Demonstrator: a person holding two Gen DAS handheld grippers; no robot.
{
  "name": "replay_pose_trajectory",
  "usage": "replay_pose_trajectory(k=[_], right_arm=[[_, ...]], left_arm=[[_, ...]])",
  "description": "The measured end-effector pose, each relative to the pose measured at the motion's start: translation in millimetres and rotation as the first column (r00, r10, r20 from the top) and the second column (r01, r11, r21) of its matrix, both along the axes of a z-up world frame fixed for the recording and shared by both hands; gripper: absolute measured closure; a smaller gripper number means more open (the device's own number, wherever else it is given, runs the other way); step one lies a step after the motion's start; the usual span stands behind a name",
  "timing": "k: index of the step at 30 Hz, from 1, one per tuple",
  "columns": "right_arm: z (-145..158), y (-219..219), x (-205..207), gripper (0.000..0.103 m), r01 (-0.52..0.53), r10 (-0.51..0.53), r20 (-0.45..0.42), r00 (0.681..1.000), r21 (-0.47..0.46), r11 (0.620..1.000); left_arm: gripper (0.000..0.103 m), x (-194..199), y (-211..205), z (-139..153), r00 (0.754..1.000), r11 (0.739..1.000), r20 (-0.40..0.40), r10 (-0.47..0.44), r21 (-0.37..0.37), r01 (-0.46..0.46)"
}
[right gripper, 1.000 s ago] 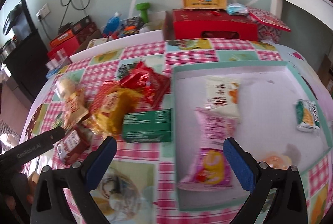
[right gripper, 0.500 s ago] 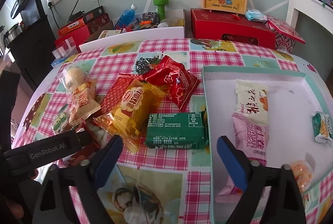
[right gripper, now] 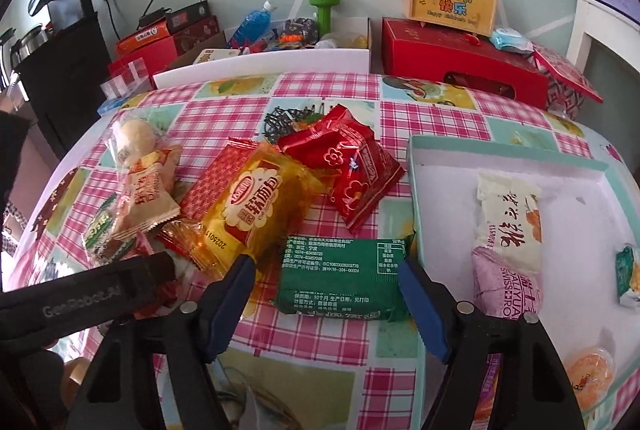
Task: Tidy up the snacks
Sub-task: 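Reach the left tool toward the red-white milk biscuit packet while the right tool approaches the green box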
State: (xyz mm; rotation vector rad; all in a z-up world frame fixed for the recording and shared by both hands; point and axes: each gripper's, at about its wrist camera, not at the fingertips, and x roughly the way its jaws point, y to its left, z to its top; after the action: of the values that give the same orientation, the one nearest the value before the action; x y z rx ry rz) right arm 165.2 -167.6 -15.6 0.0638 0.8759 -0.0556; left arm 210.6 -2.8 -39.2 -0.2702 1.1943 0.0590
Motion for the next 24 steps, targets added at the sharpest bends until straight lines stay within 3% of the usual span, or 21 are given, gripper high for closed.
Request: replay_pose_trajectory(k=[8, 15, 19, 22, 24], right_arm=[[-4, 0, 0, 0.028, -0.009, 0.008, -0.015, 1.0, -0.009, 1.0], [-3, 3, -3, 0.028, -0.057, 0.058, -0.022, 0.998, 0.037, 0.998], [-6, 4, -1, 0.028, -0.04, 0.041, -0.031, 0.999, 0.007, 0.999], [-6, 7, 0, 0.028, -0.037, 0.037, -0.026, 0.999, -0.027, 0.999], [-8, 11, 0, 0.028, -0.039, 0.038, -0.025, 0.999, -0.061, 0.997]], left_arm=[[0.005, -4, 3, 1, 1.0, 1.0, -0.006, 0.016, 0.02, -0.016], [0.005, -9, 11, 1, 0.999, 0.999, -0.009, 0.036, 0.022, -0.036], [0.005, -8, 7, -1, 0.999, 0.999, -0.008, 0.036, 0.036, -0.036], [0.01, -11, 5, 1, 1.0, 0.998, -0.002, 0.031, 0.054, -0.031], [0.018, -12, 0, 1, 1.0, 0.998, 0.007, 0.015, 0.066, -0.016]])
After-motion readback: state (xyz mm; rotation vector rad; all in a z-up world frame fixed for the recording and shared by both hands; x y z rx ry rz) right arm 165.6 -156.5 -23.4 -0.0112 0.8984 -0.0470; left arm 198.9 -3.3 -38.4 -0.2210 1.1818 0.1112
